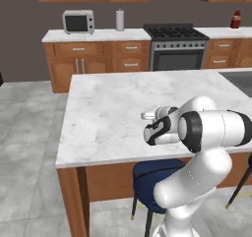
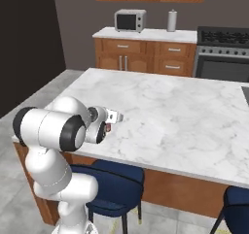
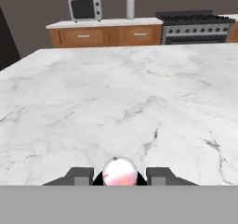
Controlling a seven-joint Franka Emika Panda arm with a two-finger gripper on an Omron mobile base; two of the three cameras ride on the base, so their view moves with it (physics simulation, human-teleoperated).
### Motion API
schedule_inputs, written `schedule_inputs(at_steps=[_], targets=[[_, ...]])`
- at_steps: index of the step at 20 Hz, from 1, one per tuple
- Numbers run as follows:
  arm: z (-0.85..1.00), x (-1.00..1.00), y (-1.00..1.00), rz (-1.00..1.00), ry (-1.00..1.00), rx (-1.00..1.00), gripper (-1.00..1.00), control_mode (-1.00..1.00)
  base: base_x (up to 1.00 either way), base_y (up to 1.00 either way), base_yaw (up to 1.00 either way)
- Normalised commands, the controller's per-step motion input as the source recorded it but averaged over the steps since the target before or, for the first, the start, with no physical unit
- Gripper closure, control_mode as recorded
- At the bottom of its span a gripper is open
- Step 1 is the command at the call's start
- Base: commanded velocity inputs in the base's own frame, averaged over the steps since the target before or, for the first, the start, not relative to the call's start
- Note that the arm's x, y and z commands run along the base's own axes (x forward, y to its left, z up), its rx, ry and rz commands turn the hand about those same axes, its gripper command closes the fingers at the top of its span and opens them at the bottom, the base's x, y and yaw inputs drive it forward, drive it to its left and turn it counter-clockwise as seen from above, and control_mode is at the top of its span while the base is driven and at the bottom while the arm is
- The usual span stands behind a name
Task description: Place the large bottle from the dining counter next to the other large bottle outside the sink, and place the small bottle from the dining counter next to the other small bottle inside the sink.
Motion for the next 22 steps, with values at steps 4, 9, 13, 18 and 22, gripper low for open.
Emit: schedule_inputs(at_steps=[4,9,13,18,22], targets=[[0.0,0.0,0.0,0.0,0.0,0.0,1.0,1.0,0.12,0.97,0.0],[0.0,0.0,0.0,0.0,0.0,0.0,1.0,1.0,0.33,0.99,-0.01],[0.0,0.0,0.0,0.0,0.0,0.0,1.0,1.0,0.44,0.91,-0.03],[0.0,0.0,0.0,0.0,0.0,0.0,1.0,1.0,0.45,0.85,-0.04],[0.0,0.0,0.0,0.0,0.0,0.0,1.0,1.0,0.51,0.74,-0.05]])
